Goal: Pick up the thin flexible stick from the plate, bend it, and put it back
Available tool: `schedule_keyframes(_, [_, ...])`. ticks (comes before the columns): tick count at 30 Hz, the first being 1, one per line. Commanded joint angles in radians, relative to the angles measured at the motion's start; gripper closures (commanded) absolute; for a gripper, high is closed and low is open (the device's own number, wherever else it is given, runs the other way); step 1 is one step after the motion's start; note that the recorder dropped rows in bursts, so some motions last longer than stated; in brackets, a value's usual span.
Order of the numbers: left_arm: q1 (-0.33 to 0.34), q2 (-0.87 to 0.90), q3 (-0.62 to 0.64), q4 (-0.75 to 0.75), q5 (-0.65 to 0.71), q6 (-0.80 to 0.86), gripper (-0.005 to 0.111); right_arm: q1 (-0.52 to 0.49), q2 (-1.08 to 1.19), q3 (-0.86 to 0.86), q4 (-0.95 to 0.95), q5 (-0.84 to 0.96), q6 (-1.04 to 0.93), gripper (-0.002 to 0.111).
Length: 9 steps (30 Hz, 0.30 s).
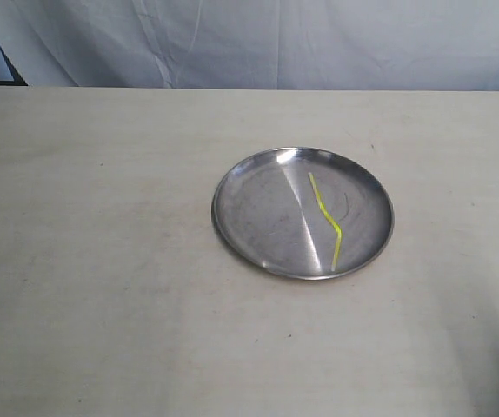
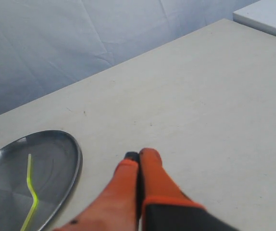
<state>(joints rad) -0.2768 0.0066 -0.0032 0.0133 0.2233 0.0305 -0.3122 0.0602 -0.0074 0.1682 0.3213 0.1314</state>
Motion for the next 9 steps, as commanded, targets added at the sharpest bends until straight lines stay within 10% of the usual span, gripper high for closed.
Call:
schedule_keyframes(1, [0.006,-0.007,0.003,-0.001,-0.015,-0.004,0.107,-0.004,-0.004,0.007,-0.002,-0.008,-0.004,0.109])
schedule_keyframes(9, [0.006,-0.007,0.003,-0.001,-0.023,-0.004,0.107,-0.004,-0.004,0.007,-0.002,-0.008,-0.004,0.109])
